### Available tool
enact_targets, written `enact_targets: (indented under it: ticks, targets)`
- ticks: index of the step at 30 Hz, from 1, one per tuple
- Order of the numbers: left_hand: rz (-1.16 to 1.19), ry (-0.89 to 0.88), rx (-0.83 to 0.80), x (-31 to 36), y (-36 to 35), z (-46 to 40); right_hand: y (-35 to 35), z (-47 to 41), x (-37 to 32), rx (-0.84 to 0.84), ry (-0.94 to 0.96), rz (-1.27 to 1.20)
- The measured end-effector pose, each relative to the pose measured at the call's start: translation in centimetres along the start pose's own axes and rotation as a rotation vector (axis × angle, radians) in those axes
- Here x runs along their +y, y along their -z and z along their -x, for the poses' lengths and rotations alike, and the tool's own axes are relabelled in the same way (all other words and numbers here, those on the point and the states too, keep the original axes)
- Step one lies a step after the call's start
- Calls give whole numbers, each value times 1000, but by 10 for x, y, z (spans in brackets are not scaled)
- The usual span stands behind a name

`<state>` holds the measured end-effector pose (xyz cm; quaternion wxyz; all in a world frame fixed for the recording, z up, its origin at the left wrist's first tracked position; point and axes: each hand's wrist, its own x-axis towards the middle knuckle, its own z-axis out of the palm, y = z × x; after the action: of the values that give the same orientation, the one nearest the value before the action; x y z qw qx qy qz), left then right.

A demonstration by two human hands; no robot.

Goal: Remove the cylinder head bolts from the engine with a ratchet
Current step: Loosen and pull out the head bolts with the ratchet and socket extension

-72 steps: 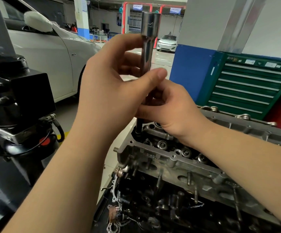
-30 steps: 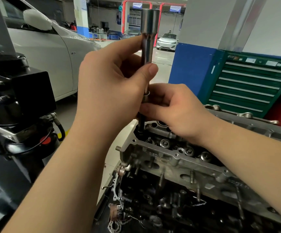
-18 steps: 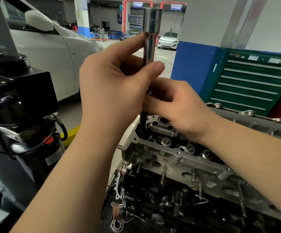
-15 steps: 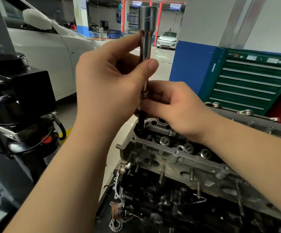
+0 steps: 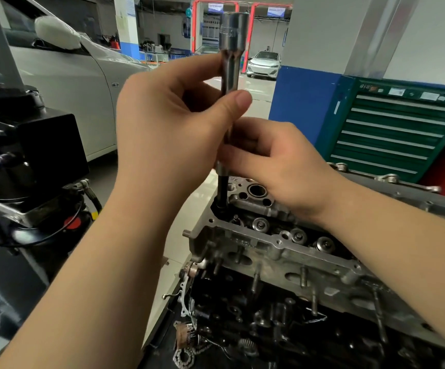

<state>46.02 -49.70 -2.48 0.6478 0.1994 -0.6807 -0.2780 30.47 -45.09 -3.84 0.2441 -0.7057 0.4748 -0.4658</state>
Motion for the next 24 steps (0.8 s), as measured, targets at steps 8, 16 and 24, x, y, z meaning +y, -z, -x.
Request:
enact_targets:
  ticks: [8, 16, 24]
  targets:
    - [148, 31, -156, -2, 2, 5, -3, -3, 0, 197, -23, 121]
    - [-32, 14, 21, 7, -1, 2, 0, 2, 4, 16, 25, -16]
    - [126, 4, -174, 5, 3, 3, 2, -1, 1, 118, 5, 63]
